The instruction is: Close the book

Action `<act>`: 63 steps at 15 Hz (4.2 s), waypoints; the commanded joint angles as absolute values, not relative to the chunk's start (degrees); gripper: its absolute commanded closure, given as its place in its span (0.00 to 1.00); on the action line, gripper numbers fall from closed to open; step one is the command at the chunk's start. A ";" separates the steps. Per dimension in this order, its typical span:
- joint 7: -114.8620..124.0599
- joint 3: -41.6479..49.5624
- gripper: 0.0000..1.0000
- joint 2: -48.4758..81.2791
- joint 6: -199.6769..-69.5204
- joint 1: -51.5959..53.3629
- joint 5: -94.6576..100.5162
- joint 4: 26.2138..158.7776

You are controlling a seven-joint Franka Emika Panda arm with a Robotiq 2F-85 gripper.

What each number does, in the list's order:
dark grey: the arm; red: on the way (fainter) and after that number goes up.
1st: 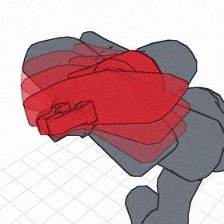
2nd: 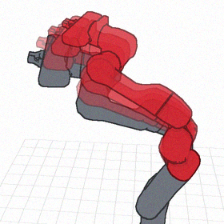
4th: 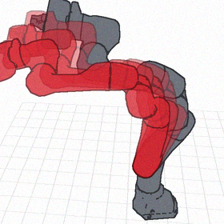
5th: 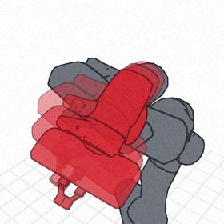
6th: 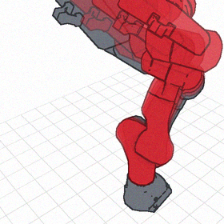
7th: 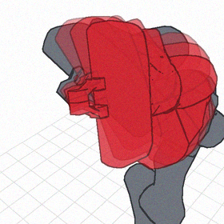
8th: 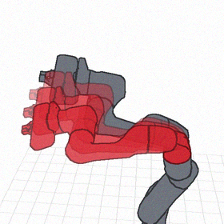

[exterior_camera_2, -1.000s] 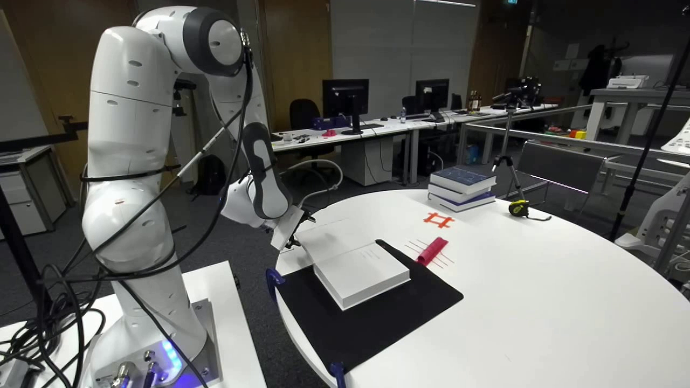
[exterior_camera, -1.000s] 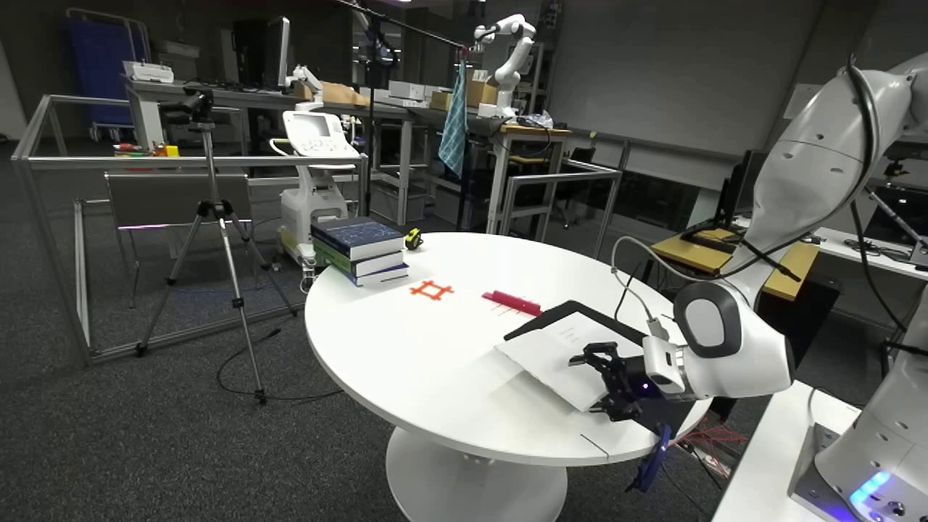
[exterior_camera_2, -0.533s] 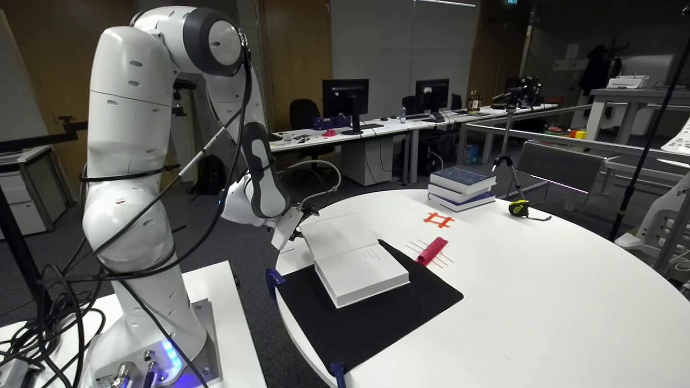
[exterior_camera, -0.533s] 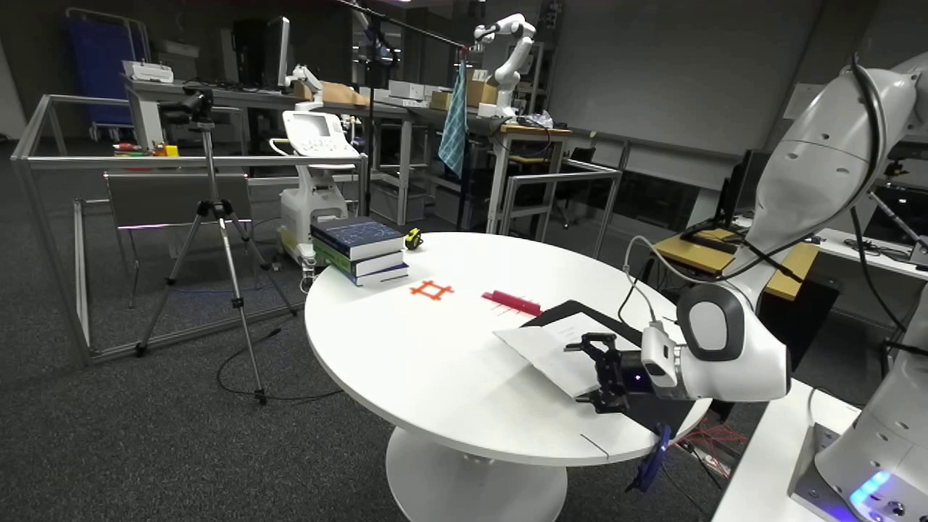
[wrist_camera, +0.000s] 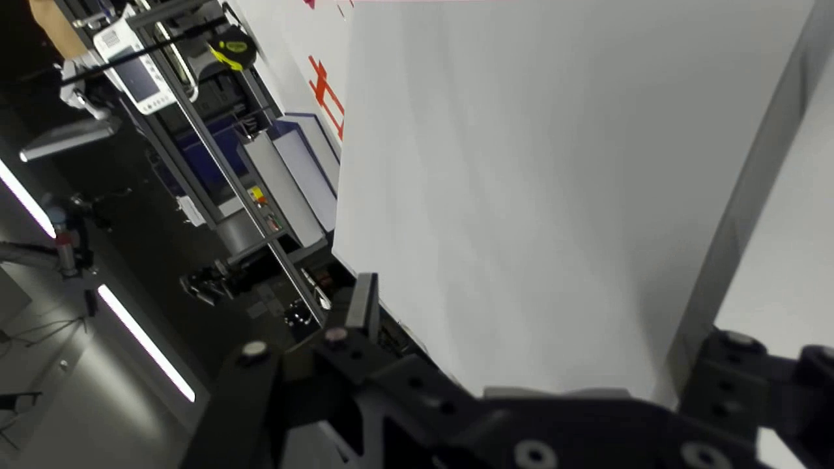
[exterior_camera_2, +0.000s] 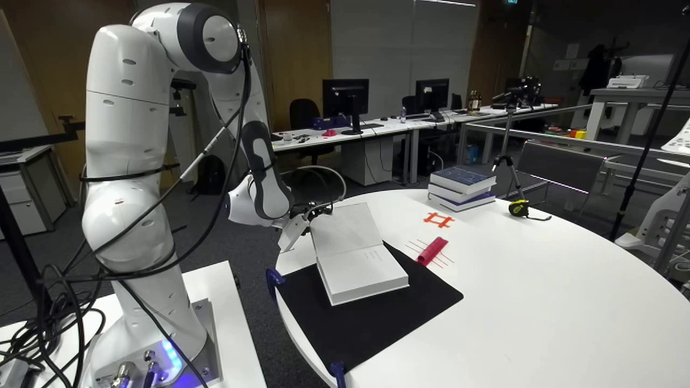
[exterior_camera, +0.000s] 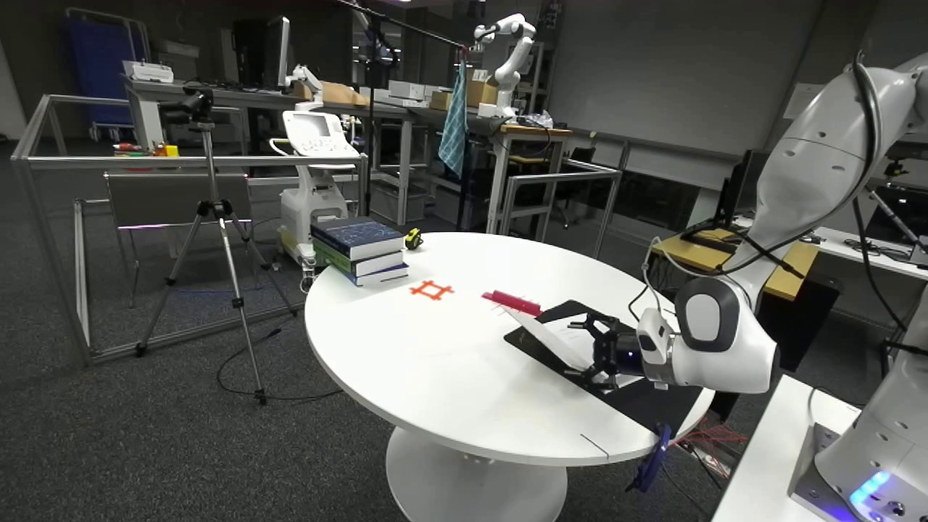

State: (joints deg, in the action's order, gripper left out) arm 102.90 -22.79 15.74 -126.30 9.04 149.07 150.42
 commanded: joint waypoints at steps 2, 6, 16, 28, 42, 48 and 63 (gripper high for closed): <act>111.15 -20.96 0.00 9.48 -124.16 8.27 148.21 155.51; 113.80 -19.94 0.00 3.74 -126.76 9.04 144.74 159.70; 105.94 -17.19 0.00 -5.95 -136.69 11.60 128.50 159.10; 82.25 -9.09 0.00 -17.08 -146.60 11.95 105.33 159.52; 42.19 -6.56 0.00 -23.79 -147.07 12.75 56.06 159.82; 27.62 -1.88 0.00 -32.90 -142.49 20.15 36.68 159.83; 10.02 -7.25 0.00 -51.19 -134.28 12.56 7.49 157.36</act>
State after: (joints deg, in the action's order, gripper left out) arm 12.95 -6.02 -48.74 -136.79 14.53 10.48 158.35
